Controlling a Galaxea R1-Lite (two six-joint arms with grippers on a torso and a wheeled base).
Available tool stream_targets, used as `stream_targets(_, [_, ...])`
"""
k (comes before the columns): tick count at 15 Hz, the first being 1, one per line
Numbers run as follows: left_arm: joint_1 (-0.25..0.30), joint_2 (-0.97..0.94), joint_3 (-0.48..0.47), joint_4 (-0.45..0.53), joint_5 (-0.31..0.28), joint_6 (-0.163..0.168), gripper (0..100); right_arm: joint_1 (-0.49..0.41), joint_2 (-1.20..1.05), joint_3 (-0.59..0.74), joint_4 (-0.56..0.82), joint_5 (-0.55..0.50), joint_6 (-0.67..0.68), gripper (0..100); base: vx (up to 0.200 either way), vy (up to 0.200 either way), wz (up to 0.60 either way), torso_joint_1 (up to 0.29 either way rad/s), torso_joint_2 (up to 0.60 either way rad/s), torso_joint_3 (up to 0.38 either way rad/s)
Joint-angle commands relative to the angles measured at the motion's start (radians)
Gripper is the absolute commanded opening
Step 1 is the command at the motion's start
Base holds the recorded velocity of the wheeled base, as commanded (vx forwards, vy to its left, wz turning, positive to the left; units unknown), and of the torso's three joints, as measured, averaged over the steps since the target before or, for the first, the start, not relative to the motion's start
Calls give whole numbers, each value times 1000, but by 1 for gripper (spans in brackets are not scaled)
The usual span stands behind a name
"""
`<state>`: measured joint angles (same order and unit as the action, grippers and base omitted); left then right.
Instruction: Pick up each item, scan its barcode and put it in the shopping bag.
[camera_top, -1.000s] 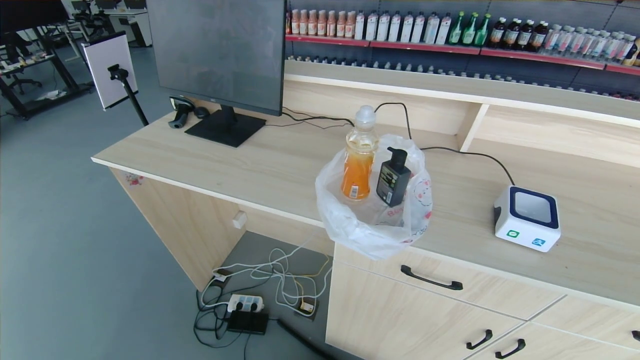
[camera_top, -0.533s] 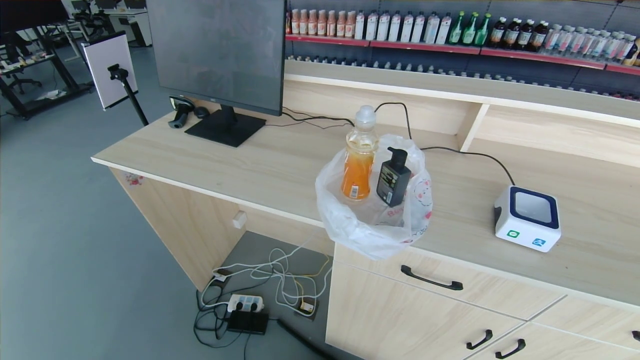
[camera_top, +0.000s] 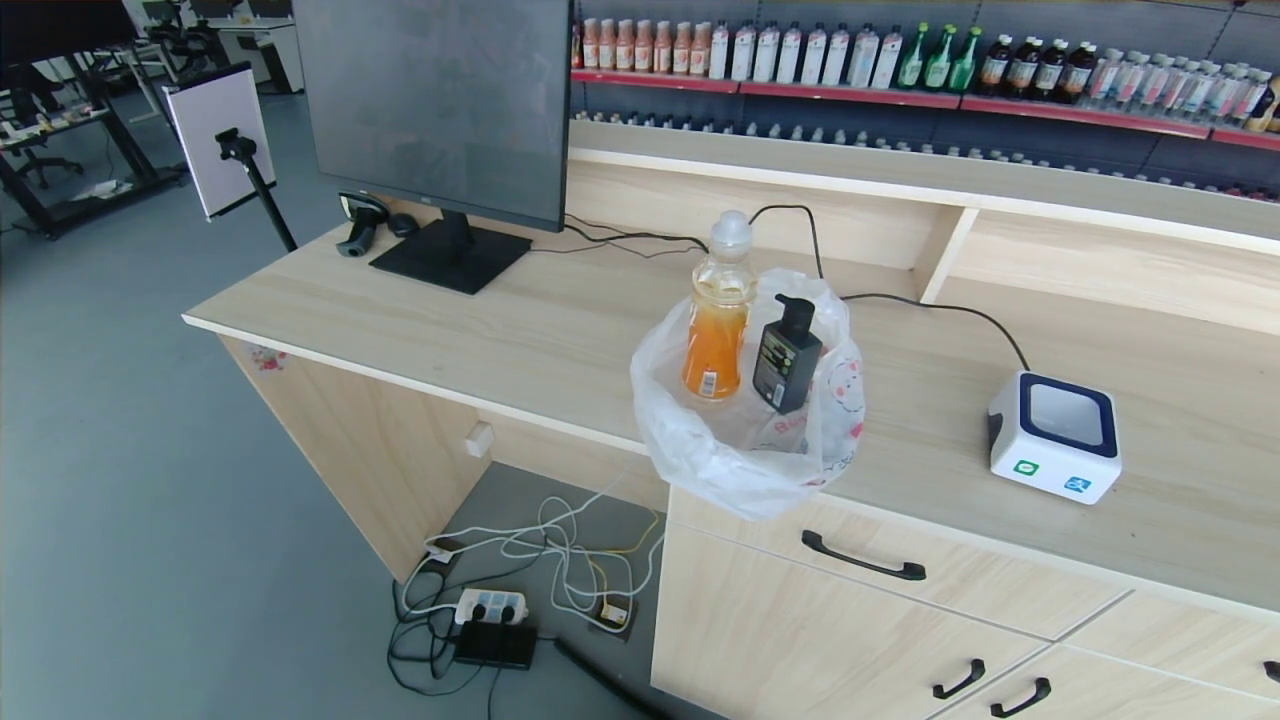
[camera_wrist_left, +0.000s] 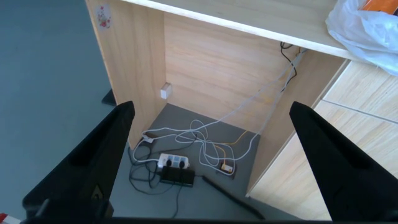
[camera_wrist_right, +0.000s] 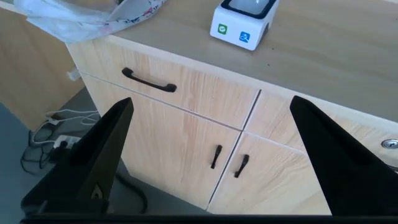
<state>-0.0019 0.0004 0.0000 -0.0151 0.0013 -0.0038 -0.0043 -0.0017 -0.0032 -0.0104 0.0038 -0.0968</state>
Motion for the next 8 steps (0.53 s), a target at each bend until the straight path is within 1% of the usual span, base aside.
stream_targets(1, [0,0,0,0,0,-1,100,0,2,2,13,-1,5,100,0,0,0,0,0,0])
stream_targets(3, [0,0,0,0,0,1,100,1,2,2,15,-1,39,100,0,0,0,0,0,0])
stream_targets(7, [2,0,0,0,0,-1,100,0,2,2,15,-1,45,100,0,0,0,0,0,0])
stream_targets(8, [0,0,0,0,0,1,100,0,2,2,15,-1,48,100,0,0,-600,2,-2,7])
